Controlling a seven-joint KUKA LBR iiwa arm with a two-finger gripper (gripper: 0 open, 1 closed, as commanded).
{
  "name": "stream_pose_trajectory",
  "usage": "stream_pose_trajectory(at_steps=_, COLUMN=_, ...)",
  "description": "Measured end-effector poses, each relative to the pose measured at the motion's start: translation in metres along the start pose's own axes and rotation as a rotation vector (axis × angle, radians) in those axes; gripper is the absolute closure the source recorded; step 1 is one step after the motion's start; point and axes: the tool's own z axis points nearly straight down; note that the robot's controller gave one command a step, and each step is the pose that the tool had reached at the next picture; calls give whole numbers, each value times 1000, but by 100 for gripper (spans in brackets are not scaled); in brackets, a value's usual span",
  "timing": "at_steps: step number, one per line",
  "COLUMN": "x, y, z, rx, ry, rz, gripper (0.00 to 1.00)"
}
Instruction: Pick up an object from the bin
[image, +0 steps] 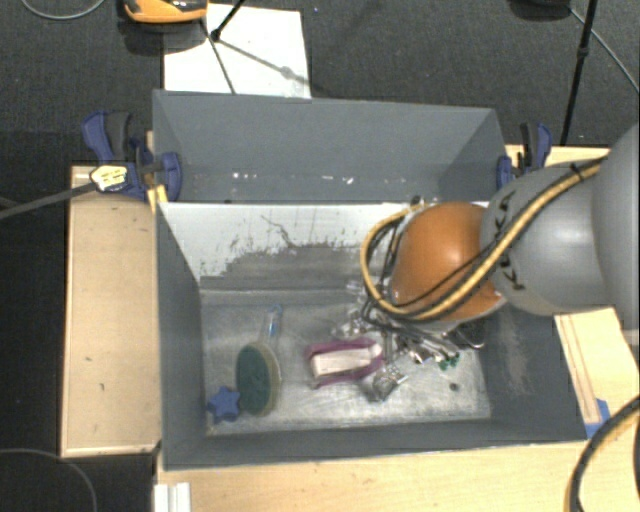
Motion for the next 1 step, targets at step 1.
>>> stream_pose_trajectory(at_steps=1, x=-2, y=0, z=-1, rx=1, ry=-6, rz=-1, gripper=100)
